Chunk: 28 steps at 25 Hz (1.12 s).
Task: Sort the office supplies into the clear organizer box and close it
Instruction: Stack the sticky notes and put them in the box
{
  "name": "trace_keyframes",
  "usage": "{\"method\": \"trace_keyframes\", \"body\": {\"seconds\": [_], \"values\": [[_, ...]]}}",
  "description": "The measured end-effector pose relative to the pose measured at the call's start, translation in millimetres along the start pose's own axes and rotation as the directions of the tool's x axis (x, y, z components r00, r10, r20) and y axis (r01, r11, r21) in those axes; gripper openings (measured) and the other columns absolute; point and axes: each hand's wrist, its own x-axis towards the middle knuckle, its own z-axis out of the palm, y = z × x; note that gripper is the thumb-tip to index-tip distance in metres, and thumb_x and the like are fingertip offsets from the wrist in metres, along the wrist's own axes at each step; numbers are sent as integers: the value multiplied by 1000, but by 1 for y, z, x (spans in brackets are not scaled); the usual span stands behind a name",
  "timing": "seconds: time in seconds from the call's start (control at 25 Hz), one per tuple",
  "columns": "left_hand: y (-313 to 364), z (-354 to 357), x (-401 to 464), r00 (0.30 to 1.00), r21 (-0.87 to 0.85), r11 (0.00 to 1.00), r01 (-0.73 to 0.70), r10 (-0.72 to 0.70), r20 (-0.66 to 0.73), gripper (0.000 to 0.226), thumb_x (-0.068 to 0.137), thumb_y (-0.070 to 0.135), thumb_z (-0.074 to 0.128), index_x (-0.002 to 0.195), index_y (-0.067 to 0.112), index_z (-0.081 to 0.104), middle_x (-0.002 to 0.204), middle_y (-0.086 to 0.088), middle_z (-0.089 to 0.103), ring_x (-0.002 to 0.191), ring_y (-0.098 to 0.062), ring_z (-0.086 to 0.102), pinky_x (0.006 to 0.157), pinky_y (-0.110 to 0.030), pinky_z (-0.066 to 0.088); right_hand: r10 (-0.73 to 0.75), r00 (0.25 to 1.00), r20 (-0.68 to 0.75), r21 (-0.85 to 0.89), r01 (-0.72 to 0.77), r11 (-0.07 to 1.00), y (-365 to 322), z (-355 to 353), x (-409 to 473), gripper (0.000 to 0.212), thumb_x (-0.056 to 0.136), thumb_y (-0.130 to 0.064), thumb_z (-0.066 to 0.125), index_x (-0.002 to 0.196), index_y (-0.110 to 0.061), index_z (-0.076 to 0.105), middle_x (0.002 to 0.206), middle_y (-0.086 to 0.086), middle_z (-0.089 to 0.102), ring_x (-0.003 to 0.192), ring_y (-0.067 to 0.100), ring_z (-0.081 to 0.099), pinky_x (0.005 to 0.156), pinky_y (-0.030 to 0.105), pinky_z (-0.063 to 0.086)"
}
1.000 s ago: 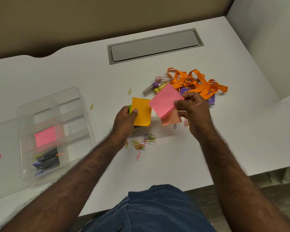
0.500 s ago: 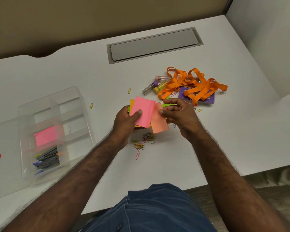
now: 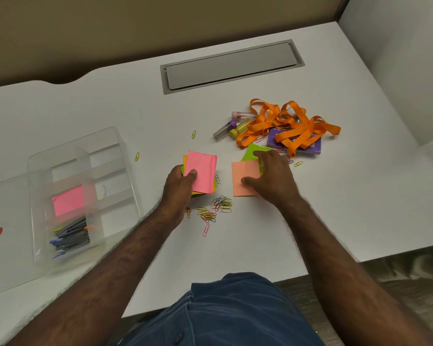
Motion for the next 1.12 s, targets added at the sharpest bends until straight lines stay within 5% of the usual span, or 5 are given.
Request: {"method": "trace_keyframes", "body": {"seconds": [0.28, 0.44, 0.76, 0.96, 1.12], "values": [[-2, 2, -3, 999, 20, 1000, -8, 7, 47, 34, 109, 25, 49, 141, 15, 49, 138, -11, 58, 125, -31, 58, 106, -52, 53, 13, 993, 119, -272, 20, 962, -15, -3, 7, 80, 75, -54, 85, 145, -31, 54, 147, 7, 53, 136, 33, 46, 109, 50, 45], [-2, 1, -3, 997, 55, 998, -35, 32, 69, 31, 107, 21, 52, 138, 18, 49, 133, -9, 60, 122, -30, 59, 105, -54, 53, 38, 993, 115, -5, -37, 999, -15, -17, 9, 27, 93, -23, 71, 120, -26, 73, 122, 4, 69, 114, 26, 60, 100, 44, 54], [2, 4, -6, 995, 48, 999, -6, 2, 97, 32, 106, 20, 52, 138, 17, 50, 134, -13, 60, 125, -35, 58, 106, -58, 51, 0, 972, 233, 668, -160, 727, -15, -72, -5, 13, 93, -18, 77, 94, -31, 78, 102, -5, 76, 97, 16, 70, 73, 32, 64], [8, 13, -16, 986, -33, 999, -17, 22, 165, 29, 109, 22, 47, 135, 12, 55, 131, -15, 64, 123, -38, 61, 106, -60, 51, -43, 979, 199, 731, -119, 672, -36, -64, -10, 17, 90, -14, 79, 95, -30, 78, 104, 0, 74, 96, 18, 71, 67, 24, 62], [14, 20, -23, 981, -10, 999, -48, 49, 186, 33, 108, 37, 47, 132, 15, 56, 127, -14, 64, 115, -32, 62, 103, -61, 52, 23, 997, 80, 674, -71, 735, -55, -37, -18, 20, 88, -19, 82, 104, -27, 76, 93, -2, 70, 85, 14, 66, 80, 39, 63]]}}
